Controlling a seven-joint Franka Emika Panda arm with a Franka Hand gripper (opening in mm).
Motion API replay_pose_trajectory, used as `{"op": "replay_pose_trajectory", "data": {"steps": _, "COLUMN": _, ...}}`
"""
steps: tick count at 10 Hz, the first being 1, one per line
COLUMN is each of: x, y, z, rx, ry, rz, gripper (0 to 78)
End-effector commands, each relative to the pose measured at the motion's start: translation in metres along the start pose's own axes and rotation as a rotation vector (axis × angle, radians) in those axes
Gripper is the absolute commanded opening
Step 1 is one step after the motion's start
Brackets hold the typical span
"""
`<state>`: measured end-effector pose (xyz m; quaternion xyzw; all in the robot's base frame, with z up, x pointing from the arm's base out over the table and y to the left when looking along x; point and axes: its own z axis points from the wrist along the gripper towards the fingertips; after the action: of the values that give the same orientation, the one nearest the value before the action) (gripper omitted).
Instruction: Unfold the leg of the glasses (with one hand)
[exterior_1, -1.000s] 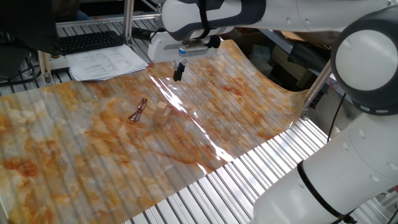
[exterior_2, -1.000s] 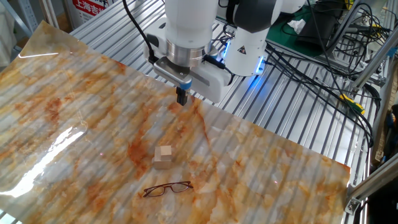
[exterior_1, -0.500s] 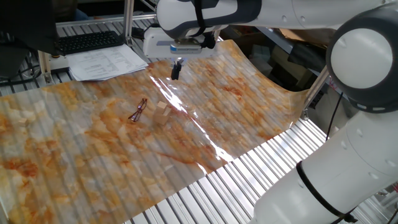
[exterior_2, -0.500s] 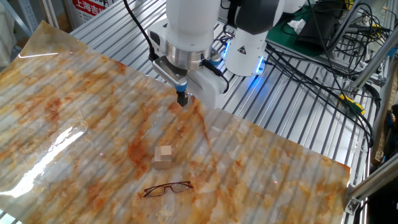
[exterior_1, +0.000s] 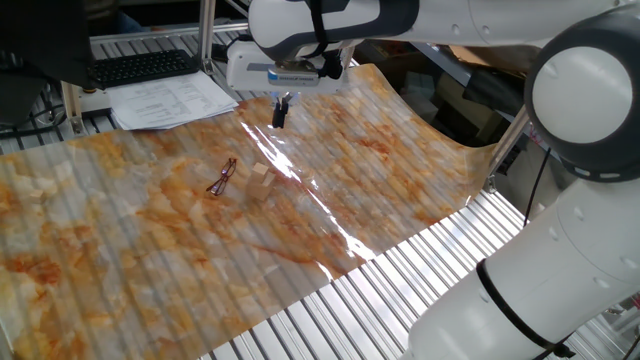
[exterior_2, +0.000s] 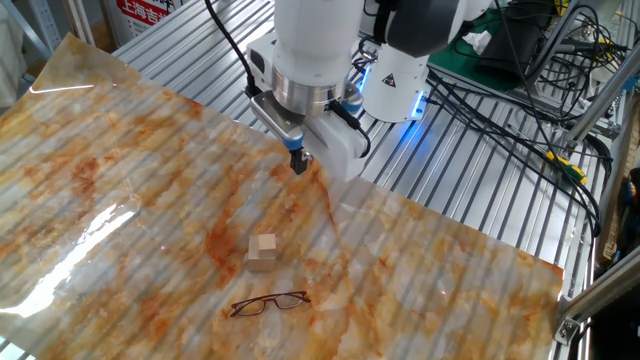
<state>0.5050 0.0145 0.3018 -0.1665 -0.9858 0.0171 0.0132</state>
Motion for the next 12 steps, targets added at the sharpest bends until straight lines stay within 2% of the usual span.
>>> {"op": "replay_pose_trajectory", "data": {"steps": 1, "x": 0.0002, "y": 0.0013, "z": -0.0001, "rx": 0.005, "ry": -0.01, "rz": 0.031, "gripper": 0.0}}
{"op": "replay_pose_trajectory", "data": {"steps": 4, "x": 0.0012, "y": 0.0034, "z": 0.0063, "rx": 0.0, "ry": -0.029, "rz": 0.073, "gripper": 0.0}}
{"op": "replay_pose_trajectory", "data": {"steps": 5, "x": 0.0012, "y": 0.0034, "z": 0.0074, "rx": -0.01, "ry": -0.052, "rz": 0.078, "gripper": 0.0}}
{"op": "replay_pose_trajectory", "data": {"steps": 6, "x": 0.0012, "y": 0.0034, "z": 0.0074, "rx": -0.01, "ry": -0.053, "rz": 0.078, "gripper": 0.0}}
{"op": "replay_pose_trajectory", "data": {"steps": 7, "x": 0.0012, "y": 0.0034, "z": 0.0074, "rx": -0.041, "ry": -0.088, "rz": 0.101, "gripper": 0.0}}
{"op": "replay_pose_trajectory", "data": {"steps": 9, "x": 0.0012, "y": 0.0034, "z": 0.0074, "rx": -0.064, "ry": -0.078, "rz": 0.11, "gripper": 0.0}}
{"op": "replay_pose_trajectory", "data": {"steps": 11, "x": 0.0012, "y": 0.0034, "z": 0.0074, "rx": -0.064, "ry": -0.067, "rz": 0.136, "gripper": 0.0}}
{"op": "replay_pose_trajectory", "data": {"steps": 12, "x": 0.0012, "y": 0.0034, "z": 0.0074, "rx": -0.059, "ry": -0.06, "rz": 0.206, "gripper": 0.0}}
